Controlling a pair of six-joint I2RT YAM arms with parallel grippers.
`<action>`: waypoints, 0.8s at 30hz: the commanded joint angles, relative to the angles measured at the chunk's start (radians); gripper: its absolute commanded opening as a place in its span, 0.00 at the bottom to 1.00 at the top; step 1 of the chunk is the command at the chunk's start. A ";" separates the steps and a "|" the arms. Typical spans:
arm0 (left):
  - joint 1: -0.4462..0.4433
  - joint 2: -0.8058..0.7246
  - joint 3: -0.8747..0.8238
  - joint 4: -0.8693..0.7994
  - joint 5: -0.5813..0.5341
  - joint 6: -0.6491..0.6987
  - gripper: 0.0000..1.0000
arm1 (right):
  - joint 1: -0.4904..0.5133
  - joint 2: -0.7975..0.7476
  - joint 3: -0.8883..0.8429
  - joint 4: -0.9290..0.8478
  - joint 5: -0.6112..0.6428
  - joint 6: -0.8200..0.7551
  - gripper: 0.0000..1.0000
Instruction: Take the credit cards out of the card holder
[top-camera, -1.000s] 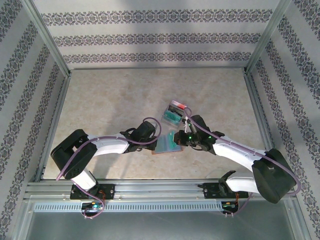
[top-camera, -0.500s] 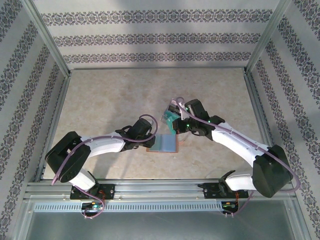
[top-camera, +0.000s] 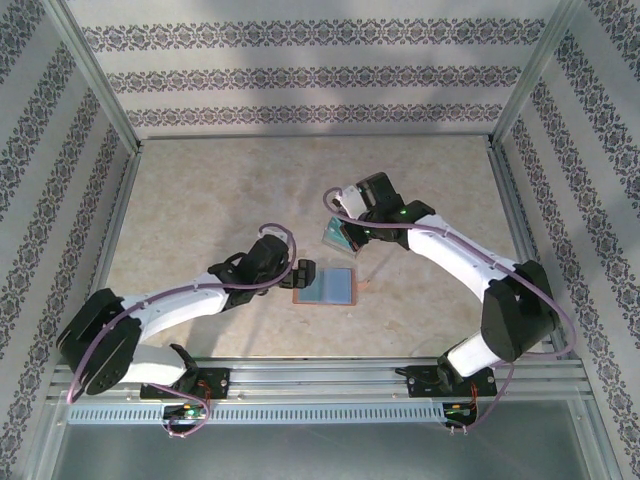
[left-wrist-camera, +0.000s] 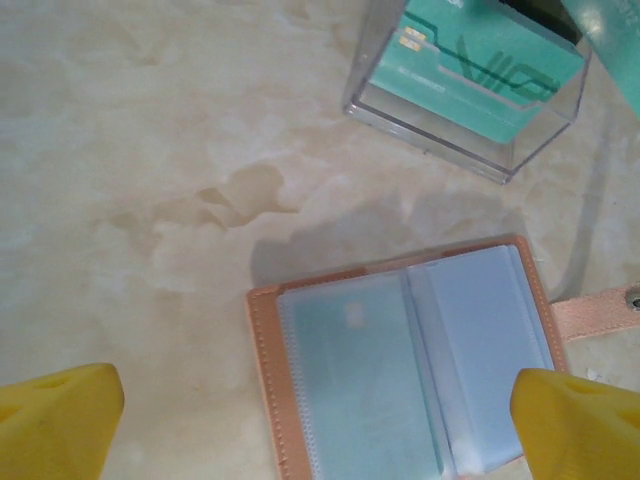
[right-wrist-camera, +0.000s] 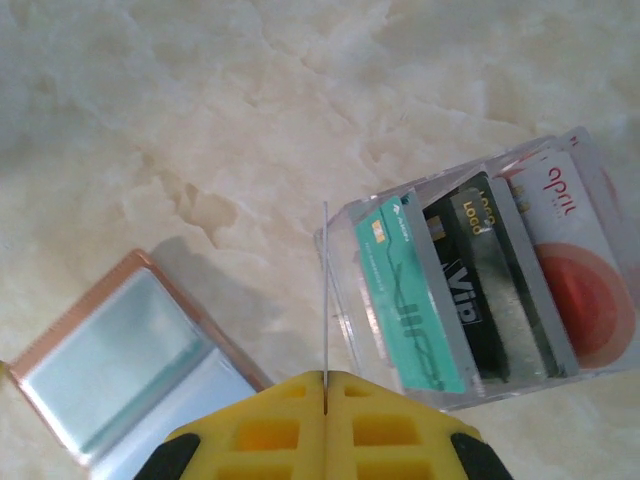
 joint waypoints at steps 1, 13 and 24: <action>0.019 -0.043 -0.024 -0.059 -0.080 -0.039 0.99 | -0.011 0.026 0.042 -0.028 0.050 -0.131 0.03; 0.056 -0.105 -0.084 -0.055 -0.110 -0.096 0.99 | -0.044 0.135 0.104 -0.027 0.014 -0.232 0.03; 0.087 -0.139 -0.120 -0.038 -0.094 -0.130 0.99 | -0.064 0.181 0.134 -0.046 -0.030 -0.274 0.03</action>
